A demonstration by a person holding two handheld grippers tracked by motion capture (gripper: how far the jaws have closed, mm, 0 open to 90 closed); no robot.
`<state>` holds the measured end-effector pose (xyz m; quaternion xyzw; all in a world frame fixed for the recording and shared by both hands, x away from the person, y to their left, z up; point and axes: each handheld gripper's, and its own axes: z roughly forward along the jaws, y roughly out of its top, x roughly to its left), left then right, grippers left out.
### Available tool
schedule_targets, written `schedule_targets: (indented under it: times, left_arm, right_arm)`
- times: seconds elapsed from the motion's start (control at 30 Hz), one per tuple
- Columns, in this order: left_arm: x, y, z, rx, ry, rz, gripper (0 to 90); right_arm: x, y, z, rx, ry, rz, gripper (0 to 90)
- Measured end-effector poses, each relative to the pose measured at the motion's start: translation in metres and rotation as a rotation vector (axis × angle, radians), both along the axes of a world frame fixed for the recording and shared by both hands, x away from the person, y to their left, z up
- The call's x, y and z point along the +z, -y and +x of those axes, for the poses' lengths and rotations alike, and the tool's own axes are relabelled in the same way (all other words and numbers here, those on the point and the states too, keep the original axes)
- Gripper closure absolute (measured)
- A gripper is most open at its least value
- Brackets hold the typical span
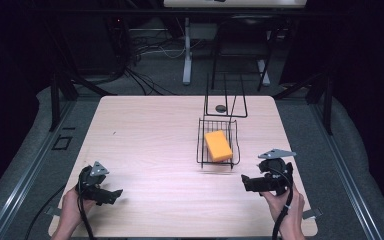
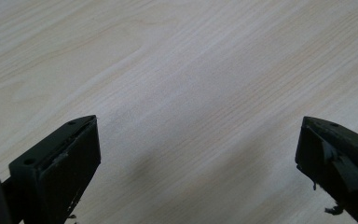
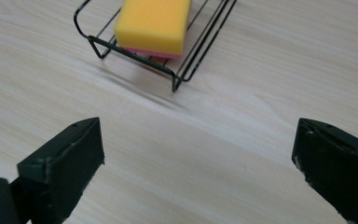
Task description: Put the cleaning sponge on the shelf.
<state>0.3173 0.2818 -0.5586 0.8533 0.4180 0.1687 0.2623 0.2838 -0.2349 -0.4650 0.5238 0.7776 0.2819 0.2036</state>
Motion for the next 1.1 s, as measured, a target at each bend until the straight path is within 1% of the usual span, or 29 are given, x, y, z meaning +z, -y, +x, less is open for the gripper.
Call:
schedule_targets:
  times: [0.03,0.07,0.17,0.27,0.3,0.37,0.43,0.47,0.5,0.53,0.57,0.6,0.63,0.73,0.77,0.83,0.87,0.9,1.03,1.1]
  left_arm:
    - [0.000,0.000,0.000,0.000,0.000,0.000,0.1]
    - [0.000,0.000,0.000,-0.002,-0.001,0.002,0.1]
    - [0.000,0.000,0.000,-0.002,-0.002,0.002,0.1]
    - [0.000,0.001,0.000,-0.004,-0.004,0.005,0.0]
    - [0.000,0.001,0.000,-0.004,-0.004,0.005,0.1]
    - [-0.001,0.001,0.000,-0.002,-0.005,0.004,0.1]
    - [-0.001,0.001,0.000,-0.002,-0.005,0.004,0.1]
    - [-0.001,0.001,0.000,-0.002,-0.005,0.006,0.1]
    - [-0.001,0.001,0.000,-0.003,-0.006,0.007,0.1]
    - [-0.002,0.002,0.000,-0.003,-0.009,0.009,0.1]
    - [-0.002,0.002,0.000,-0.004,-0.009,0.009,0.1]
    - [-0.002,0.002,0.000,-0.006,-0.011,0.011,0.1]
    - [-0.002,0.002,0.000,-0.006,-0.011,0.010,0.1]
    - [-0.002,0.002,0.000,-0.009,-0.013,0.013,0.1]
    - [-0.002,0.002,0.000,-0.009,-0.012,0.013,0.1]
    - [-0.002,0.002,0.000,-0.010,-0.012,0.012,0.1]
    - [-0.003,0.002,0.001,-0.012,-0.013,0.011,0.1]
    - [-0.003,0.002,0.001,-0.012,-0.013,0.011,0.1]
    - [-0.003,0.003,0.000,-0.016,-0.012,0.016,0.1]
    - [-0.003,0.003,0.000,-0.016,-0.013,0.016,0.1]
  right_arm:
    - [0.000,0.000,0.000,0.000,0.000,0.000,1.7]
    - [-0.004,0.006,-0.006,-0.007,-0.004,0.014,1.8]
    - [-0.009,0.014,-0.014,-0.026,-0.008,0.004,1.9]
    - [-0.017,0.022,-0.022,-0.045,-0.011,0.027,2.0]
    - [-0.017,0.022,-0.022,-0.045,-0.011,0.027,2.0]
    - [-0.027,0.030,-0.029,-0.057,-0.022,0.040,2.1]
    - [-0.035,0.033,-0.033,-0.071,-0.040,0.039,2.1]
    - [-0.038,0.036,-0.035,-0.067,-0.054,0.021,2.1]
    - [-0.044,0.037,-0.037,-0.073,-0.052,0.042,2.1]
    - [-0.048,0.038,-0.038,-0.081,-0.063,0.038,2.0]
    - [-0.053,0.039,-0.039,-0.082,-0.062,0.049,1.9]
    - [-0.055,0.041,-0.040,-0.074,-0.078,0.019,1.9]
    - [-0.060,0.040,-0.040,-0.083,-0.068,0.045,1.8]
    - [-0.063,0.042,-0.040,-0.086,-0.075,0.033,1.8]
    - [-0.065,0.044,-0.041,-0.089,-0.074,0.047,2.0]
    - [-0.067,0.045,-0.041,-0.093,-0.077,0.047,2.0]
    - [-0.070,0.047,-0.041,-0.094,-0.092,0.043,2.0]
    - [-0.071,0.047,-0.041,-0.094,-0.097,0.043,2.0]
    - [-0.072,0.048,-0.042,-0.093,-0.093,0.035,2.0]
    - [-0.073,0.048,-0.043,-0.092,-0.101,0.033,2.0]
